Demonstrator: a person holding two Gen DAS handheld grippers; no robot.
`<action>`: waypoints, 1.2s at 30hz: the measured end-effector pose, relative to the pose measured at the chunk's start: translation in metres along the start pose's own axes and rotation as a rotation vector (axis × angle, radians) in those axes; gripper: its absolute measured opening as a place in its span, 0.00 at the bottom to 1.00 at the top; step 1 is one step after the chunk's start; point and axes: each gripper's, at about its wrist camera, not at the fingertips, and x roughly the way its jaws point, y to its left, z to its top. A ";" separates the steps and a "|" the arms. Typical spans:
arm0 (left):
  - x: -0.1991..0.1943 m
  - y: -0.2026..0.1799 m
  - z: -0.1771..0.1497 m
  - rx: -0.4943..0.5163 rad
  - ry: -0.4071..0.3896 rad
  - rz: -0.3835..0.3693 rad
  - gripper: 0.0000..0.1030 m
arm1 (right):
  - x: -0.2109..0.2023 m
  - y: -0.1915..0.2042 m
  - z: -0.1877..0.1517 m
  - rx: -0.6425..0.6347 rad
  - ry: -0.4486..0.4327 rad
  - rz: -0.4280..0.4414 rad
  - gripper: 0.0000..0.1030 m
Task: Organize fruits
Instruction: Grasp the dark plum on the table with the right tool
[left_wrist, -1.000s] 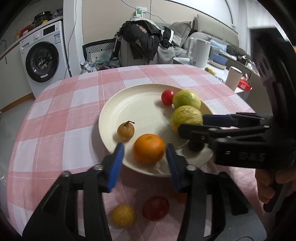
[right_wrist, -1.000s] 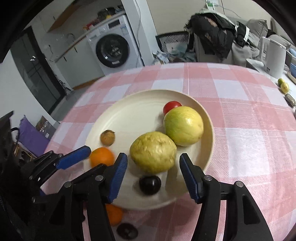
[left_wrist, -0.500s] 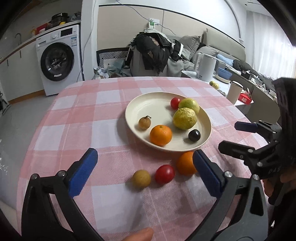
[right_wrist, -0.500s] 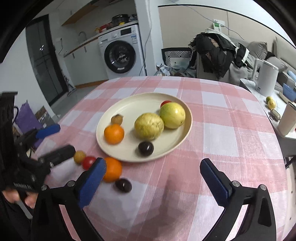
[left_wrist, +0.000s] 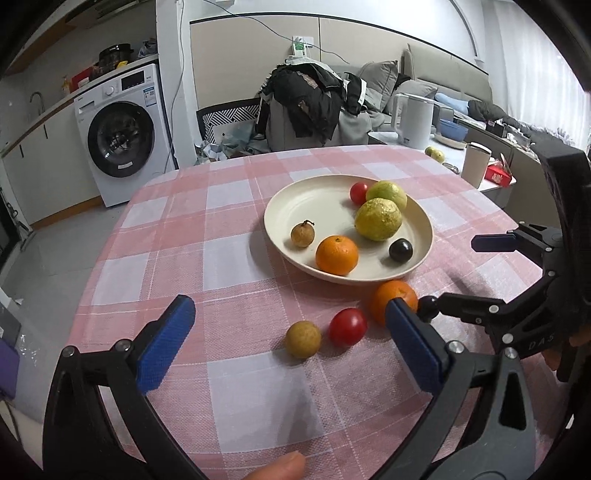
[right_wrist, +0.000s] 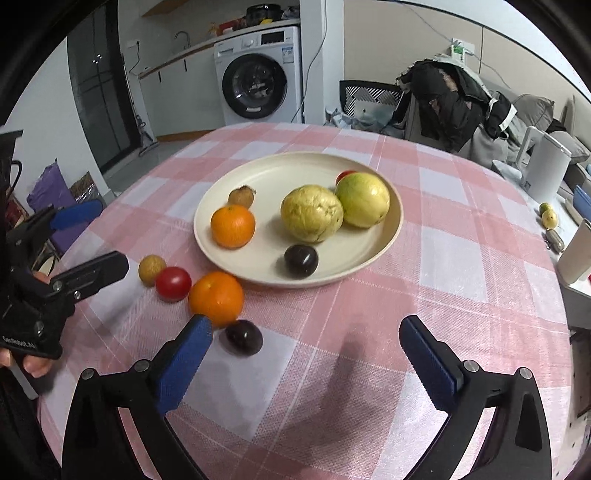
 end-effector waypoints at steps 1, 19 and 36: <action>0.002 0.000 0.001 -0.002 0.002 0.000 0.99 | 0.002 0.001 -0.001 -0.003 0.010 0.003 1.00; 0.018 0.013 0.000 -0.043 0.050 -0.004 0.99 | 0.016 0.023 -0.011 -0.088 0.047 0.007 0.97; 0.022 0.014 -0.001 -0.043 0.064 0.002 0.99 | 0.019 0.034 -0.013 -0.126 0.063 0.063 0.65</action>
